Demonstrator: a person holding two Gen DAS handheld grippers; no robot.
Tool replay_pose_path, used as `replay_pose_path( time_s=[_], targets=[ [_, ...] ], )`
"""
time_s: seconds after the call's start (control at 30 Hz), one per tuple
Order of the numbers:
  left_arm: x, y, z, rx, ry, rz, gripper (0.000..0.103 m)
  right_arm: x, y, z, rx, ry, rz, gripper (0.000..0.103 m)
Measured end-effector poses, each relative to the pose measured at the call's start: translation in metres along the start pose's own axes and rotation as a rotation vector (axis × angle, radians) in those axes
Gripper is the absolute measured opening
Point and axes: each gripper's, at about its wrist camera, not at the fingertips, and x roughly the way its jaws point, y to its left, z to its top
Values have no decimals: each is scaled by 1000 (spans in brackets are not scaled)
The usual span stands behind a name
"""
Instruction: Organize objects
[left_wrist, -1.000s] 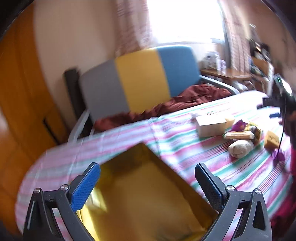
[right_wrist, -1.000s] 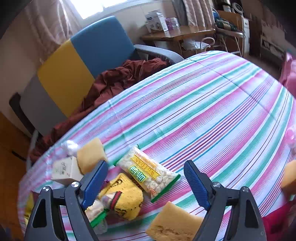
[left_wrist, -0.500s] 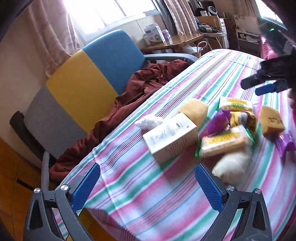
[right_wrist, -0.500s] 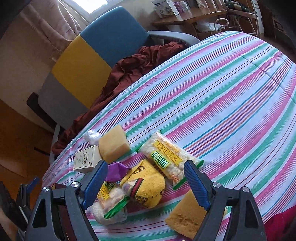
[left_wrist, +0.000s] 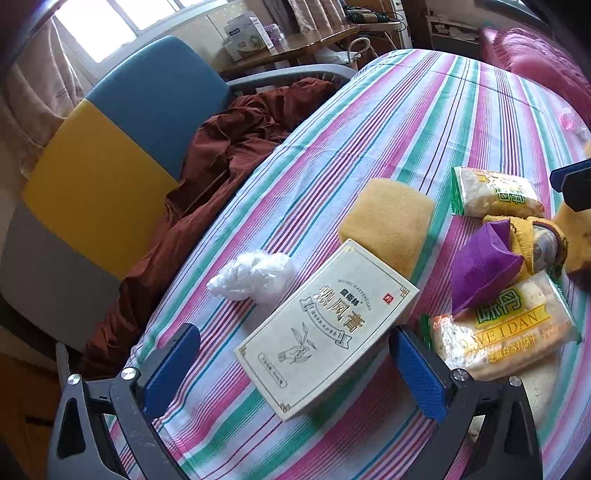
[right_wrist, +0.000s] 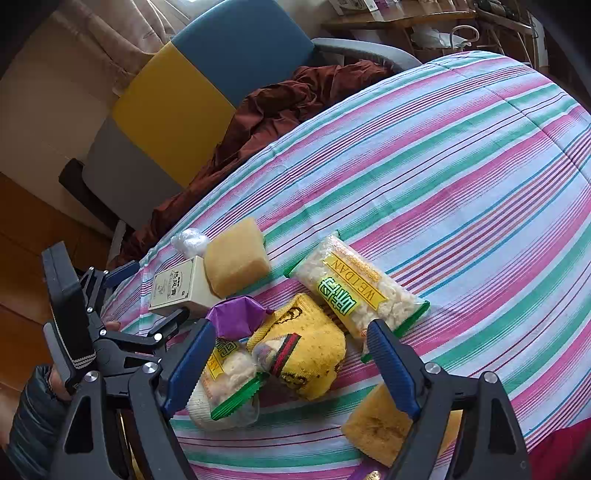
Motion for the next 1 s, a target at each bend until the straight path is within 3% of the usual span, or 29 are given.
replay_pose_path(
  time_s=[0.17,0.3,0.37,0.4,0.43,0.47,0.67,0.93,1.0],
  targets=[
    [18,-1,11,1,15,-37,103,4,0,-2,-8,18,-16,86],
    [28,9,9,-133,31,-107,100,5,0,-2,-15,27,-33,86],
    [26,9,0,-182,21,-87,72,5,-2,-2,-10,27,-39,86],
    [25,10,-4,-205,18,-82,67,5,-2,-2,-10,26,-43,86],
    [22,13,-11,-253,23,-100,55,5,-3,-2,-10,25,-48,86],
    [21,15,-17,-297,37,-109,51,5,-3,-2,-10,26,-53,86],
    [-9,10,-65,-520,84,-70,51,0,-5,-3,-7,13,-55,86],
    [-37,-28,-106,-732,145,14,53,-8,-11,0,24,-16,-45,86],
    [-39,-37,-109,-758,114,64,53,-11,-11,0,26,-22,-34,86]
  ],
)
